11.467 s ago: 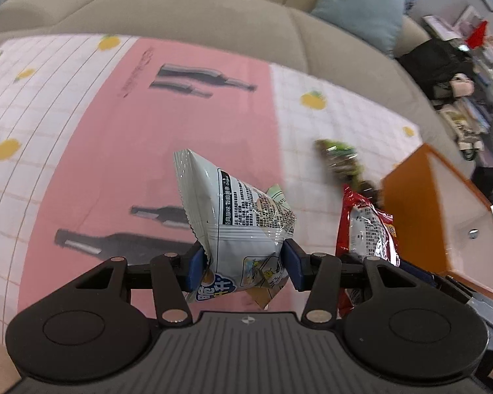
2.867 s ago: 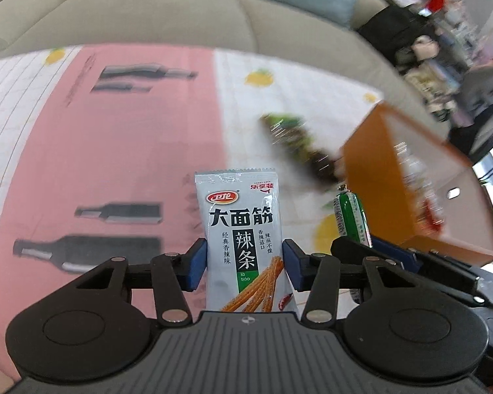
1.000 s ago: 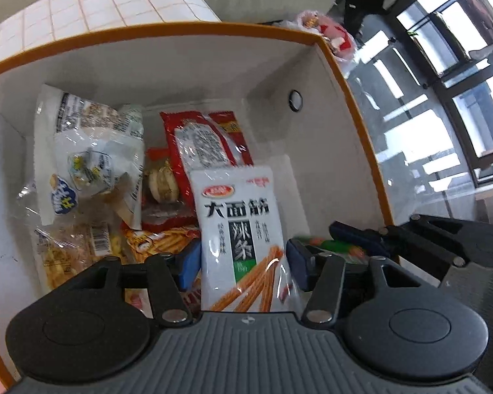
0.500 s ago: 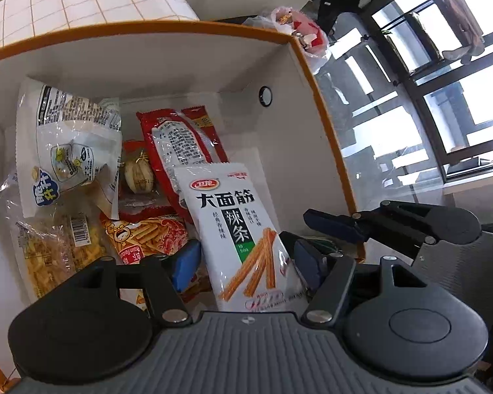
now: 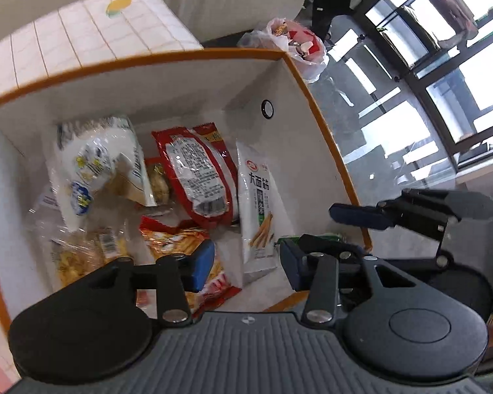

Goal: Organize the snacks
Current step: 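Withdraw both tools from the box back toward the remaining snacks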

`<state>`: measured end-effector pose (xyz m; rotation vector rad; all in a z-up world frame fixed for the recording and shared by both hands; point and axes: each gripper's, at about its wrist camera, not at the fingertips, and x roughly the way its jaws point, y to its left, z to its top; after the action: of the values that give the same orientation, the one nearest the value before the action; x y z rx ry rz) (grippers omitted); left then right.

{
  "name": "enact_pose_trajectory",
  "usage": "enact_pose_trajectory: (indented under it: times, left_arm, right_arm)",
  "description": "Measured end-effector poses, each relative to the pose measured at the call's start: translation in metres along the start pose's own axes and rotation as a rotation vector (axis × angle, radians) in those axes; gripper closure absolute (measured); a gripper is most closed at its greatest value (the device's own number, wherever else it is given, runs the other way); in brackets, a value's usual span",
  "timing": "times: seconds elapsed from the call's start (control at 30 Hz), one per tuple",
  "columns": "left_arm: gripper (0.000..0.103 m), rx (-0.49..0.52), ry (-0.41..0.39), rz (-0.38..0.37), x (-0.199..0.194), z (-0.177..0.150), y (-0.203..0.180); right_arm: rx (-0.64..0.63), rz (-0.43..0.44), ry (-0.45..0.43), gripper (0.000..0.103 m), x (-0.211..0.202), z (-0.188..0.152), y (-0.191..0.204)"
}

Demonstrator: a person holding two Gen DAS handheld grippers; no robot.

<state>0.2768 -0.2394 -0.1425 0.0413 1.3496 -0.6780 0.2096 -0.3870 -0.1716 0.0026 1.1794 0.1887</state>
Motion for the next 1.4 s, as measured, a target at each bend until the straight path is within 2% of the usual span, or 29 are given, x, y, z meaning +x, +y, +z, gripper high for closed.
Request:
enact_pose_trajectory:
  times: [0.1, 0.27, 0.43, 0.67, 0.77, 0.93, 1.07, 1.27, 1.4]
  left_arm:
    - [0.05, 0.036, -0.048, 0.046, -0.019, -0.008, -0.003]
    - [0.049, 0.051, -0.16, 0.078, -0.062, -0.03, -0.001]
    - [0.047, 0.053, -0.272, 0.117, -0.107, -0.054, 0.007]
    - [0.043, 0.04, -0.424, 0.229, -0.164, -0.096, 0.032]
    - [0.041, 0.026, -0.474, 0.268, -0.181, -0.118, 0.049]
    - [0.041, -0.002, -0.51, 0.337, -0.195, -0.151, 0.082]
    - [0.041, -0.046, -0.515, 0.381, -0.198, -0.179, 0.111]
    - [0.041, -0.126, -0.475, 0.386, -0.185, -0.207, 0.151]
    - [0.041, -0.118, -0.461, 0.373, -0.177, -0.212, 0.165]
  right_arm:
    - [0.036, 0.008, -0.028, 0.062, -0.009, 0.0, 0.001]
    - [0.123, 0.041, -0.118, 0.047, -0.032, -0.003, 0.018]
    - [0.128, 0.038, -0.205, 0.035, -0.054, -0.004, 0.054]
    - [0.114, 0.058, -0.319, 0.025, -0.081, -0.006, 0.109]
    - [0.112, 0.064, -0.354, 0.023, -0.086, -0.006, 0.135]
    - [0.149, 0.117, -0.393, 0.022, -0.081, -0.016, 0.176]
    - [0.154, 0.122, -0.443, 0.022, -0.071, -0.032, 0.213]
    - [0.052, 0.06, -0.492, 0.024, -0.047, -0.049, 0.264]
    - [-0.041, 0.06, -0.49, 0.024, -0.033, -0.047, 0.282]
